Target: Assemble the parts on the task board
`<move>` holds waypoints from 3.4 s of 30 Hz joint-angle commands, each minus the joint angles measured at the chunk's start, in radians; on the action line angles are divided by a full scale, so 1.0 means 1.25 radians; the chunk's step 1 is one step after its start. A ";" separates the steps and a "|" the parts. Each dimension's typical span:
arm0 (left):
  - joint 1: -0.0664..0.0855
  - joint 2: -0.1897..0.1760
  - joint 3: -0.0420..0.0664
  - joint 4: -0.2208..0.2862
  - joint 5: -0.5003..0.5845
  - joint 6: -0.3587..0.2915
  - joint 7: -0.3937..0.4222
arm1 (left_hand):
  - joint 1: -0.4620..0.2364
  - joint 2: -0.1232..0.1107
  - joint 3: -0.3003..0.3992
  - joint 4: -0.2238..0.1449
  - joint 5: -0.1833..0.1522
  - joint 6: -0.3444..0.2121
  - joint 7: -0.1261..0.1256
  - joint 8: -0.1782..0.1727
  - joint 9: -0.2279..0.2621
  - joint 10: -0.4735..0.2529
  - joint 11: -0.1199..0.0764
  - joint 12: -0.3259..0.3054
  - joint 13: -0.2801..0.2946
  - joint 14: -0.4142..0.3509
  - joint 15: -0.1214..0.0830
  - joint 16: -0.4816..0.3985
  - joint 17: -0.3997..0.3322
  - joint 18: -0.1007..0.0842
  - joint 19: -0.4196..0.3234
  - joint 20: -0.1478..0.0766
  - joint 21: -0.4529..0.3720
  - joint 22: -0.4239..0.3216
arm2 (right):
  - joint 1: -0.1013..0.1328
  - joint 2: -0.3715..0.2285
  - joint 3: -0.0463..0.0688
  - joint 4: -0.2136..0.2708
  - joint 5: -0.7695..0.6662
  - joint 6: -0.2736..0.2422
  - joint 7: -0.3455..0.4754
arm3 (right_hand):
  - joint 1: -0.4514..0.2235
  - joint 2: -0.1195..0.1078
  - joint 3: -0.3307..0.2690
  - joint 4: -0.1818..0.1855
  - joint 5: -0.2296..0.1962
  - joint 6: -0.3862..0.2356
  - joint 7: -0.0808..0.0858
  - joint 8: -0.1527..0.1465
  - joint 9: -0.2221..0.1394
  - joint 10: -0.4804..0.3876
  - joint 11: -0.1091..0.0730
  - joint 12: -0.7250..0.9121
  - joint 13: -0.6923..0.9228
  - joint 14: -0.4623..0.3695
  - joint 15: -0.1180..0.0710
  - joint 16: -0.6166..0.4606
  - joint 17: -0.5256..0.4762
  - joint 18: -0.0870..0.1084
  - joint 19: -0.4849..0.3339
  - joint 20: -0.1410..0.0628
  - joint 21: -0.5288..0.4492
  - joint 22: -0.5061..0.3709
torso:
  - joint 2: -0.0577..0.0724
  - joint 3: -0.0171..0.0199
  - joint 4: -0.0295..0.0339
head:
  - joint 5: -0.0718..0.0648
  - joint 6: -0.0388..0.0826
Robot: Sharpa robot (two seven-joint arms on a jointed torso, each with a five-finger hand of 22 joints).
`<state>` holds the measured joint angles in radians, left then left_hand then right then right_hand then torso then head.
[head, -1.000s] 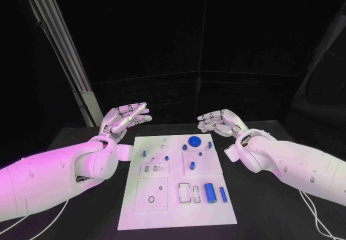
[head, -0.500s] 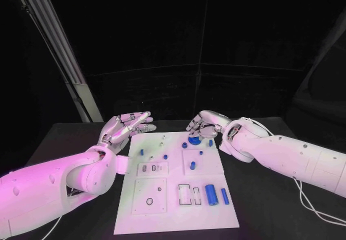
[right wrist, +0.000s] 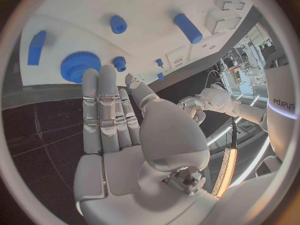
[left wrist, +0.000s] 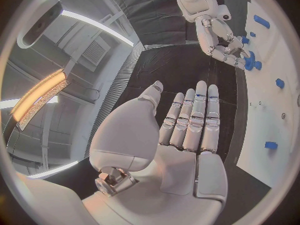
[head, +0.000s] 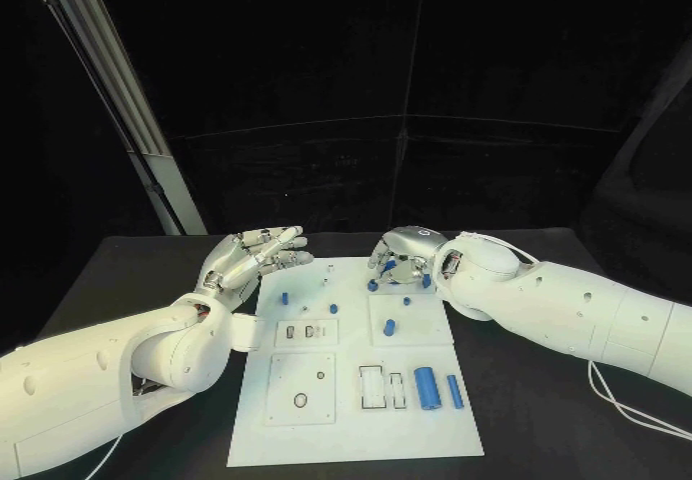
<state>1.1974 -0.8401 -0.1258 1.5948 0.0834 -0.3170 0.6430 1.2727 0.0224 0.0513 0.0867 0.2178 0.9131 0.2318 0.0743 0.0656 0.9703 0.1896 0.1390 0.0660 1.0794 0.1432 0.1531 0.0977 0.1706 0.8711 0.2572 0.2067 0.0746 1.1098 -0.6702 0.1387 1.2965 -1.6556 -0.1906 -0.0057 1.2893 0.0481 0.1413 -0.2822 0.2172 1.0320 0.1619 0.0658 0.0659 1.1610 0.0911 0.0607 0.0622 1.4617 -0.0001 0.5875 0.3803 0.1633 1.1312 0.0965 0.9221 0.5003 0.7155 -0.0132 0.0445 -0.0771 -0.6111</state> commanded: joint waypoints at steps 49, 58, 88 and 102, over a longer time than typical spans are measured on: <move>0.002 -0.007 0.001 0.005 0.023 0.033 -0.008 | -0.005 0.010 -0.001 -0.003 0.003 -0.010 0.021 -0.006 -0.001 -0.008 0.009 -0.007 -0.002 -0.006 0.006 -0.012 -0.003 0.010 0.004 0.004 -0.009 -0.005 | 0.004 0.025 0.001 -0.007 -0.057 -0.031 0.004 | -0.036 -0.017 0.179 0.061 -0.044 0.046 -0.006 0.003 0.003 0.050 -0.009 0.002 0.002 0.002 -0.005 0.267 0.206 -0.031 0.077 0.003 0.267 0.335 | 0.020 -0.0007 0.0106 | -0.002 -0.010; 0.002 -0.007 0.001 0.004 0.023 0.037 -0.008 | -0.006 0.012 0.000 -0.003 0.003 -0.010 0.021 -0.006 -0.001 -0.008 0.009 -0.007 -0.001 -0.006 0.006 -0.013 -0.003 0.010 0.004 0.004 -0.009 -0.005 | 0.006 0.061 0.001 -0.036 -0.025 -0.136 0.001 | -0.044 -0.030 0.196 0.084 -0.042 0.046 -0.005 0.001 0.002 0.049 -0.007 0.002 0.002 0.000 -0.004 0.285 0.218 -0.033 0.078 0.004 0.276 0.345 | 0.021 -0.0026 0.0137 | 0.001 -0.005; 0.007 0.000 0.001 0.003 0.023 0.039 -0.014 | -0.006 0.013 0.000 -0.003 0.003 -0.011 0.022 -0.006 -0.001 -0.009 0.009 -0.008 -0.001 -0.006 0.006 -0.014 -0.003 0.010 0.004 0.004 -0.010 -0.005 | 0.024 0.188 0.001 -0.177 -0.046 -0.064 -0.012 | -0.039 -0.054 0.223 0.108 -0.052 0.036 -0.001 -0.001 0.001 0.036 -0.003 0.001 0.002 -0.002 -0.001 0.312 0.237 -0.035 0.081 0.006 0.290 0.362 | 0.029 -0.0051 0.0192 | 0.008 -0.005; 0.007 0.002 0.001 0.002 0.023 0.039 -0.012 | -0.006 0.014 0.001 -0.003 0.003 -0.011 0.022 -0.006 -0.001 -0.009 0.009 -0.008 -0.001 -0.006 0.006 -0.014 -0.003 0.010 0.004 0.004 -0.010 -0.005 | 0.025 0.205 0.001 -0.192 -0.055 -0.058 -0.010 | -0.037 -0.056 0.225 0.109 -0.052 0.036 -0.001 -0.001 0.001 0.035 -0.003 0.001 0.002 -0.003 -0.001 0.313 0.238 -0.035 0.081 0.007 0.291 0.363 | 0.030 -0.0060 0.0189 | 0.012 -0.004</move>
<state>1.2040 -0.8393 -0.1255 1.5961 0.1123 -0.2816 0.6231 1.2643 0.0304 0.0513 0.0868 0.2177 0.9057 0.2319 0.0703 0.0648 0.9632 0.1967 0.1350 0.0655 1.0757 0.1467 0.1424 0.0953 0.1697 0.8744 0.2610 0.1983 0.0691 1.1387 -0.4162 0.1395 1.0558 -1.7114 -0.2757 -0.0188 1.2447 -0.0132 0.4219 -0.1489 0.1545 1.0816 0.1580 0.0645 0.0659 1.2131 0.0858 0.0608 0.0635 1.4650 -0.0035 0.9737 0.6766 0.1319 1.2281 0.1002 1.2813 0.9536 0.7528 -0.0206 0.0678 -0.0622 -0.6147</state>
